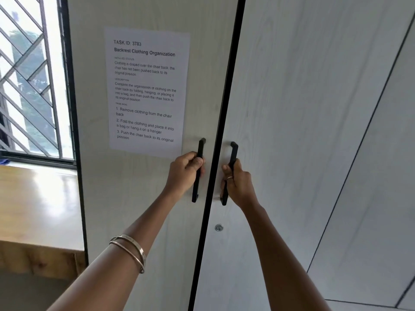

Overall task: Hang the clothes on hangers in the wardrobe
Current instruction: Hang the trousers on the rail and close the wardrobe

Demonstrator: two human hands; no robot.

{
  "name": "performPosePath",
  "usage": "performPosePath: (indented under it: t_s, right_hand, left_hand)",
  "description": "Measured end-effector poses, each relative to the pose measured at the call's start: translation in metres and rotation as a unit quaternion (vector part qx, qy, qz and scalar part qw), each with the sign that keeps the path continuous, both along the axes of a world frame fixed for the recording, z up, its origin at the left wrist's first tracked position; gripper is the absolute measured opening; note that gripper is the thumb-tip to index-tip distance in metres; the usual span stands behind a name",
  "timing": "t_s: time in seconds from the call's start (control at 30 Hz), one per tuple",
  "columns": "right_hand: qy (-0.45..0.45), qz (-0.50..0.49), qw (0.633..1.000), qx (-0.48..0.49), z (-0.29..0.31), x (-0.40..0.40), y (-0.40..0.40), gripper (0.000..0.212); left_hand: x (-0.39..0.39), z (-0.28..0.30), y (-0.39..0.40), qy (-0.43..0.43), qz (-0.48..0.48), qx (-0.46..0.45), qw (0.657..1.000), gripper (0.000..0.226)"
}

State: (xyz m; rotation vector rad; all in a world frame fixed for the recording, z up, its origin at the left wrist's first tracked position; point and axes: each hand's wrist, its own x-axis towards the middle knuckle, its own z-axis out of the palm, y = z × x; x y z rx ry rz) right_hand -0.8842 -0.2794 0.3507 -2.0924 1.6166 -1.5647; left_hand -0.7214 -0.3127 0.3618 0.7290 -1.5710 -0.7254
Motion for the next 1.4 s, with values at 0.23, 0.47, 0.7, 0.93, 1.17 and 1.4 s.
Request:
performPosePath:
  t_s: [0.23,0.47,0.7,0.93,1.17,1.4]
  right_hand:
    - [0.018,-0.006,1.000,-0.007,0.007,0.000,-0.032,0.021]
    - [0.030,-0.007,0.999,-0.019,0.002,-0.002,-0.053,0.021]
    - [0.040,-0.009,0.999,-0.025,-0.005,-0.007,-0.069,0.011]
    - [0.010,-0.002,1.000,0.026,-0.006,0.001,-0.068,0.015]
    - [-0.008,-0.025,0.993,0.119,0.014,0.007,-0.054,0.011]
    - [0.103,-0.108,0.957,0.249,0.013,0.008,-0.034,0.041]
  left_hand:
    - [-0.009,0.002,-0.015,0.035,0.018,-0.014,0.999,0.020]
    - [-0.020,-0.002,-0.031,0.035,0.068,-0.043,0.996,0.020]
    - [-0.034,-0.011,-0.054,0.034,0.119,-0.057,0.991,0.020]
    - [-0.039,-0.013,-0.062,0.028,0.138,-0.020,0.990,0.024]
    - [-0.041,0.008,-0.046,0.012,0.129,0.059,0.990,0.020]
    - [-0.026,-0.007,-0.027,-0.216,0.143,0.148,0.954,0.039]
